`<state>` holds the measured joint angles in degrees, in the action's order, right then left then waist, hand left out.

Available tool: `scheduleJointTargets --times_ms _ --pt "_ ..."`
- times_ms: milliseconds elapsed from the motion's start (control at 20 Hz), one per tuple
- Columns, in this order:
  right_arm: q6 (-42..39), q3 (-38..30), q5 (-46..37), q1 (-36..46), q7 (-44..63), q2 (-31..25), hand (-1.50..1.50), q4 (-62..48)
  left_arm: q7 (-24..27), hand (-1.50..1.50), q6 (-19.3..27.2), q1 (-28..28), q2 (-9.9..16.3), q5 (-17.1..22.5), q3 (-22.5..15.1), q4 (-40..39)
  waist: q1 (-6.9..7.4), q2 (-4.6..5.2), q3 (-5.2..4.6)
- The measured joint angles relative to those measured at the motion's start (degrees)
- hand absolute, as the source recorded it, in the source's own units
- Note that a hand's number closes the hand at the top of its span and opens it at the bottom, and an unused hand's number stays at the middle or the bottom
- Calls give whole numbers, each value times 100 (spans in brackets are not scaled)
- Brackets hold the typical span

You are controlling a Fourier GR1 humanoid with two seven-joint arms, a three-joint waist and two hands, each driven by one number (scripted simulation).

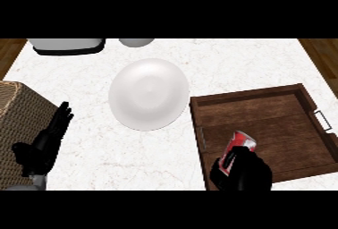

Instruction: Pick the can from the tray and place it in the plate

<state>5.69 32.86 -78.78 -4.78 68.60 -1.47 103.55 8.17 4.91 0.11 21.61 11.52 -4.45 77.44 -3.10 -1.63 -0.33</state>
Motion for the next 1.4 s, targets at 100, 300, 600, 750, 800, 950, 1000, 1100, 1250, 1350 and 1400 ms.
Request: scheduleJointTargets --times_ms 100,300,600,750,800,950,1000,1100,1250,1350,1400 --pt "47 345 -501 -168 93 28 150 229 -27 0 16 -21 -13 -1 -2 39 1 0 3" --pt "56 912 -1486 -382 198 53 150 643 -45 0 41 -29 -29 -40 -27 68 8 13 3" --pt "-44 1123 -2779 -160 213 -137 150 929 19 0 7 -37 -70 -36 -30 43 62 43 2" --pt "-163 1199 -3114 5 212 -257 150 985 16 0 -3 -71 -85 -60 -59 50 129 69 6" --pt "-202 1225 -3195 54 211 -292 150 998 22 0 -29 -80 -78 -50 -57 53 154 78 8" --pt "-322 1293 -3334 247 213 -361 150 1052 6 0 -63 -154 -79 -49 -62 23 217 110 11" --pt "-354 1289 -3323 323 219 -330 150 1083 -12 0 -78 -165 -96 -49 -89 36 250 121 14" --pt "-422 1289 -3245 480 232 -253 150 1118 -21 0 -92 -210 -105 -62 -108 35 311 145 16" --pt "-509 1230 -3010 741 248 -98 150 1112 -63 0 -103 -303 -128 -78 -141 41 391 178 21" --pt "-544 1154 -2798 938 252 -34 150 1059 -92 0 -101 -379 -154 -104 -177 37 440 199 23" --pt "-545 1072 -2686 1035 253 -12 150 990 -97 0 -106 -390 -178 -107 -201 54 475 208 24"
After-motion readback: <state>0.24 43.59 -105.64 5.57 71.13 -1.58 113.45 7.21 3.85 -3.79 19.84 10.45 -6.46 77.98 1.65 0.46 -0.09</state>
